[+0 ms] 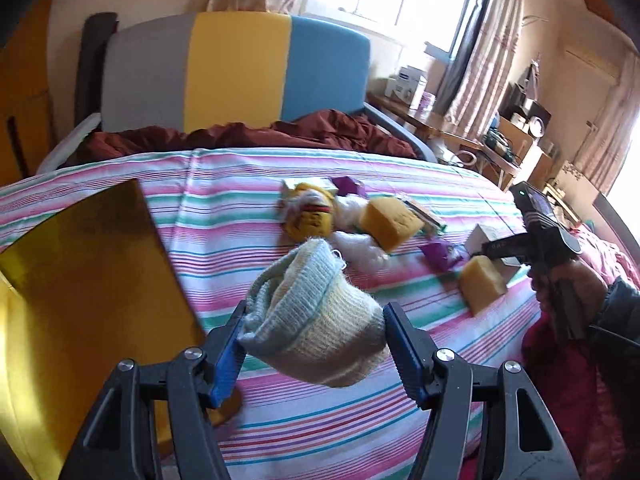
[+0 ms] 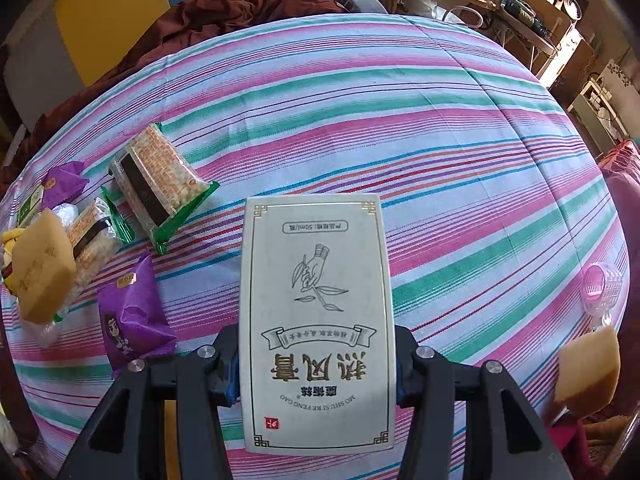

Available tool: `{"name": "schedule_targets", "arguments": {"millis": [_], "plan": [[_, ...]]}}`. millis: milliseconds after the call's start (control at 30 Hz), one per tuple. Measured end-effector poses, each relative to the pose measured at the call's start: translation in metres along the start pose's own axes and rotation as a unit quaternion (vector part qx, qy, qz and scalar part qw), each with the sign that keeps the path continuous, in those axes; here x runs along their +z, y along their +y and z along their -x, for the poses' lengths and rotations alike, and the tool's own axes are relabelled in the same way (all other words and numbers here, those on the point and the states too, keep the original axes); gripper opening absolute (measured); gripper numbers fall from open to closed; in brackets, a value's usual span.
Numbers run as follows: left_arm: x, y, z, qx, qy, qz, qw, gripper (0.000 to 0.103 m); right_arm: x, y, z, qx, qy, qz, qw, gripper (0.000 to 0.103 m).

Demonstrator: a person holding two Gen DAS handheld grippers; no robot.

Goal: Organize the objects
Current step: 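Carry the grey sock into the gold tray and open the left gripper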

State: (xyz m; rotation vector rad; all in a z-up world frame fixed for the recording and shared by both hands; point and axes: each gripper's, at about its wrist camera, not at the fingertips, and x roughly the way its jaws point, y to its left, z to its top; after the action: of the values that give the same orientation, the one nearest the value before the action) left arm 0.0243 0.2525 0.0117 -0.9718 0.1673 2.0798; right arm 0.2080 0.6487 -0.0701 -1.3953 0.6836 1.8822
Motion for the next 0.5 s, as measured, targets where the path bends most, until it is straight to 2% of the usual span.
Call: {"name": "schedule_targets", "arguments": {"millis": [100,267,367,500], "plan": [[0.000,0.028,0.012,0.023,0.000,0.018,0.9996,0.066,0.001,-0.003,0.000,-0.003,0.000,0.002,1.000,0.053],[0.003,0.109,0.042,0.068,0.007,0.085,0.9941,0.066,0.003,-0.010,-0.001,-0.006,0.000,0.006,1.000,0.053],[0.003,0.161,0.053,0.114,0.016,0.115,0.9867,0.066,0.004,-0.014,-0.001,-0.008,-0.001,0.009,1.000,0.053],[0.006,0.225,0.048,0.146,0.051,0.151,0.9763,0.066,0.009,-0.018,-0.003,-0.010,-0.001,0.011,1.000,0.053]]}}
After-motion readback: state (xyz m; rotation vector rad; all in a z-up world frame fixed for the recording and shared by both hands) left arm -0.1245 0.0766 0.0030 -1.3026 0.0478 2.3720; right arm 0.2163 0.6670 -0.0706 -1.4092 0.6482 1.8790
